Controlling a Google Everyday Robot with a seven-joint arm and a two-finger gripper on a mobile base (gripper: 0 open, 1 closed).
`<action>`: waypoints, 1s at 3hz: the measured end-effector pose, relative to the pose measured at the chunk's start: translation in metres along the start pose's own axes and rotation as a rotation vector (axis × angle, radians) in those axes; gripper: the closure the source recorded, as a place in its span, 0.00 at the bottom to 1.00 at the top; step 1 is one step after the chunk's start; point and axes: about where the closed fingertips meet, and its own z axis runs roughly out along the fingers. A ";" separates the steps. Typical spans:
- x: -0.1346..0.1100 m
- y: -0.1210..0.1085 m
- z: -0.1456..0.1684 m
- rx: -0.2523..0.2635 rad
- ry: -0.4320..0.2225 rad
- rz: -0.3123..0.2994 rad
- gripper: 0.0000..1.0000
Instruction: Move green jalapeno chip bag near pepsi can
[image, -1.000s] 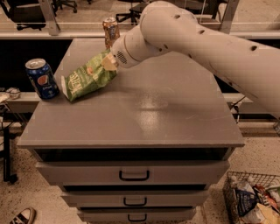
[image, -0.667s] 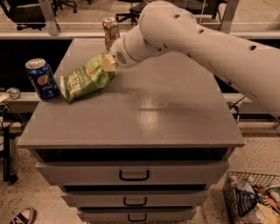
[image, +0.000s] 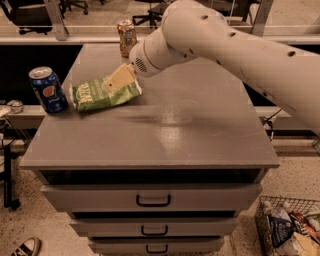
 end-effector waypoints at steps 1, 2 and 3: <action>0.000 0.000 0.000 0.000 0.000 0.000 0.00; 0.020 -0.026 -0.034 0.053 0.005 -0.051 0.00; 0.058 -0.081 -0.124 0.204 0.019 -0.138 0.00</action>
Offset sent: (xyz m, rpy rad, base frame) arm -0.0002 -0.2521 0.0441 -0.2227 -0.3125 -0.0700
